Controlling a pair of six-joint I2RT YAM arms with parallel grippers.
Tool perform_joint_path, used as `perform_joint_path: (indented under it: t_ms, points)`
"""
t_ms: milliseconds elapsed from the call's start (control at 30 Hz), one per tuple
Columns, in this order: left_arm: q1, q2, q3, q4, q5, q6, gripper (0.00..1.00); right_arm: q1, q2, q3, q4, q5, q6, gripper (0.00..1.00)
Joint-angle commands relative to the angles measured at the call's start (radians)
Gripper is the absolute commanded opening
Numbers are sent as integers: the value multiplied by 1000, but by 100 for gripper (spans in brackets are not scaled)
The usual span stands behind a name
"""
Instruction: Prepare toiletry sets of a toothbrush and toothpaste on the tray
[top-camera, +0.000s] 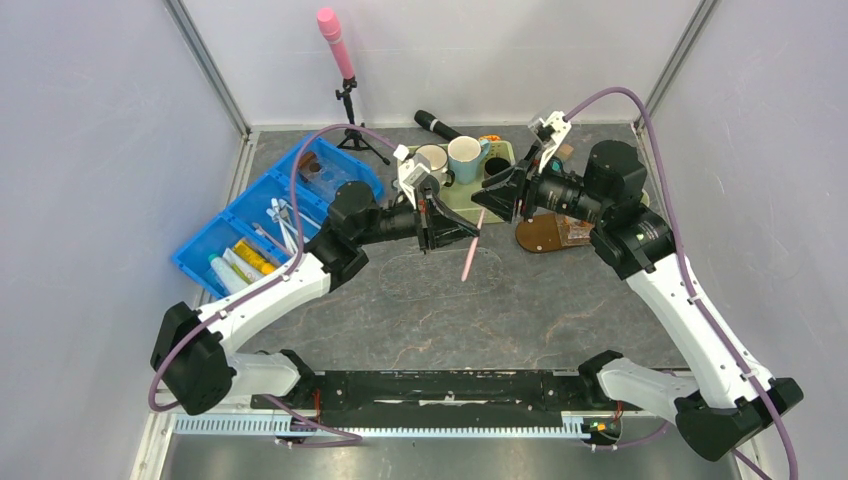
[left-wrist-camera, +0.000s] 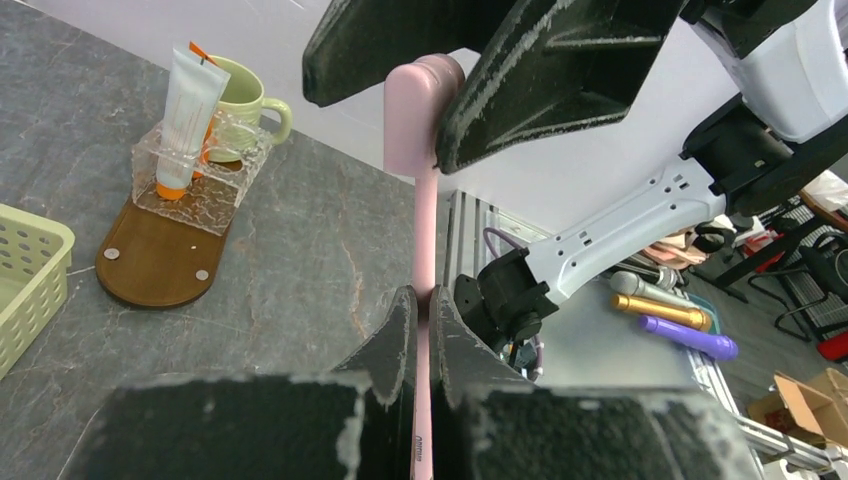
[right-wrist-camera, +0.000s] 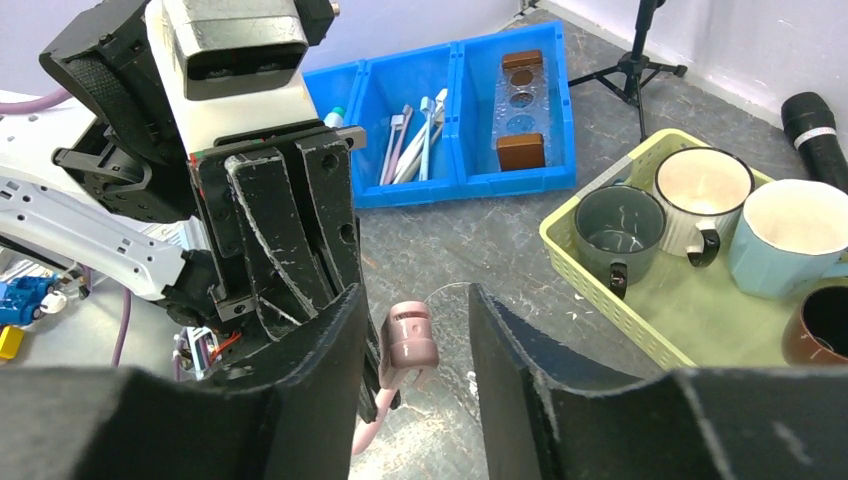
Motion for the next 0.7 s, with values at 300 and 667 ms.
perform_joint_path:
  t_ms: [300, 667]
  points:
    - [-5, 14, 58, -20, 35, 72, 2, 5, -4, 28, -10, -14, -1, 29]
    - [-4, 18, 69, -17, 31, 77, 2, 6, -8, 15, -9, -28, -1, 36]
